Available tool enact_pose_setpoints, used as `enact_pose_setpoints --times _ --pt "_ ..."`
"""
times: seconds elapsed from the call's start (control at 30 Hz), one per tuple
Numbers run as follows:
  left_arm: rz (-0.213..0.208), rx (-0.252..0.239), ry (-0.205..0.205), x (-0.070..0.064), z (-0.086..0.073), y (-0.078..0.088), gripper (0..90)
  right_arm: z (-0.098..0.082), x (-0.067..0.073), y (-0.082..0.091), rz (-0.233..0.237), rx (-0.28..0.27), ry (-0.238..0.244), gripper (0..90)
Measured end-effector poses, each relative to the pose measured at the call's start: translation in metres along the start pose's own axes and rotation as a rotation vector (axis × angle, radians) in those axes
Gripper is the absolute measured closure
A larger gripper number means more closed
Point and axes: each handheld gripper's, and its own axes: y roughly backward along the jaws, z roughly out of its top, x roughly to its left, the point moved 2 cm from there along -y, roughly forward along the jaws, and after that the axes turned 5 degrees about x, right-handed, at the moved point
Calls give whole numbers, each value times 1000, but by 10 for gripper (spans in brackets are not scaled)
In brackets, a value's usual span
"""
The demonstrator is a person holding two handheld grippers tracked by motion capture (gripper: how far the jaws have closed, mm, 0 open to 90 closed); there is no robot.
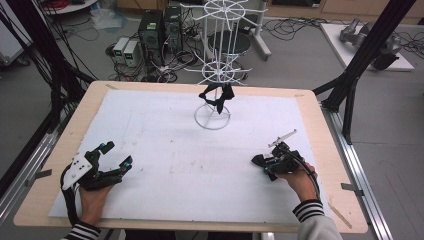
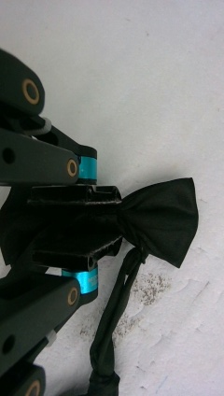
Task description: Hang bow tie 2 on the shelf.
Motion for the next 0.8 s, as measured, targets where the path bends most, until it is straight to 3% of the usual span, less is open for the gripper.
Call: enact_pose_setpoints --times 0.2,0.5,0.67,0.8 --pt "0 0 2 0 0 0 162 0 0 1 4 -7 5 753" --pt "-1 1 0 0 0 0 162 0 -1 8 28 -72 -2 752" --pt "0 0 0 0 0 0 162 2 1 13 51 -133 9 753" --pt "0 0 1 0 0 0 162 5 3 18 72 -214 17 752"
